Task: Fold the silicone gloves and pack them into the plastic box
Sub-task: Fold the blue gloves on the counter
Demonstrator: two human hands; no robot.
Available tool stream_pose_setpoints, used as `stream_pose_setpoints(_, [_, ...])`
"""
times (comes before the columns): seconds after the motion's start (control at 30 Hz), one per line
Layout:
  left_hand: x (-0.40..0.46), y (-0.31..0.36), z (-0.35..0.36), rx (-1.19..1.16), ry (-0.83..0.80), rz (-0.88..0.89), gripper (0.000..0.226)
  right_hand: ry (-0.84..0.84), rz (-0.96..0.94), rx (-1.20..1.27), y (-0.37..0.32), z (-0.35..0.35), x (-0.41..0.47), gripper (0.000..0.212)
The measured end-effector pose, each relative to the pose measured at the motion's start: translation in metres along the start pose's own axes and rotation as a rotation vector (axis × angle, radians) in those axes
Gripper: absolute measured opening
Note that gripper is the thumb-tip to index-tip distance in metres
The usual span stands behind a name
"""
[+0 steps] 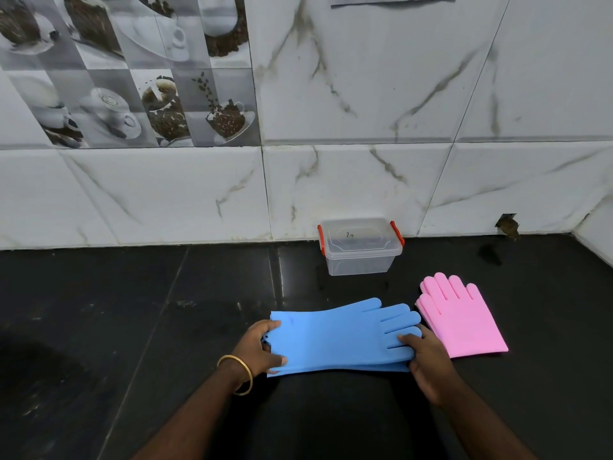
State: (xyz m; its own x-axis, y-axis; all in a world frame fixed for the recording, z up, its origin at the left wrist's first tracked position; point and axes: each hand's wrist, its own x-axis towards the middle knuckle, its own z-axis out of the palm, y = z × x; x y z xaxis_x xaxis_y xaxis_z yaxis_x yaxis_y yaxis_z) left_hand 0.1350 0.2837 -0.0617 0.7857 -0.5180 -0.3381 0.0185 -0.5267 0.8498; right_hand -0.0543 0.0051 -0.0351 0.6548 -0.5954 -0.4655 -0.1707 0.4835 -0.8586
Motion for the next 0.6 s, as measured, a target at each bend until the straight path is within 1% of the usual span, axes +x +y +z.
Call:
stream_pose_setpoints(0.13, [0.001,0.004,0.002,0.049,0.022,-0.003,0.079,0.074,-0.112,-0.169,-0.001,-0.008,0.000,0.042])
stream_pose_setpoints(0.23, [0.002,0.006,0.001,0.152,0.042,-0.004,0.079,0.152,-0.189,-0.295,0.000,-0.012,0.000,0.051])
stream_pose_setpoints(0.33, [0.005,0.007,0.001,0.236,0.041,-0.005,0.078,0.243,-0.266,-0.491,0.006,-0.015,-0.001,0.061])
stream_pose_setpoints(0.4, [0.007,0.010,0.001,0.292,0.027,-0.030,0.080,0.290,-0.326,-0.650,0.009,-0.015,-0.004,0.061])
stream_pose_setpoints(0.47, [0.009,0.014,0.000,0.366,0.021,-0.069,0.084,0.336,-0.449,-0.852,0.012,-0.013,-0.007,0.059])
stream_pose_setpoints(0.53, [0.011,0.018,-0.003,0.441,0.000,-0.096,0.091,0.324,-0.611,-1.029,0.016,-0.006,-0.011,0.056])
stream_pose_setpoints(0.57, [0.013,0.019,-0.004,0.472,-0.013,-0.107,0.095,0.275,-0.676,-1.089,0.017,-0.001,-0.013,0.056])
stream_pose_setpoints(0.6, [0.015,0.021,-0.005,0.496,-0.018,-0.113,0.097,0.191,-0.725,-1.146,0.019,0.006,-0.016,0.055])
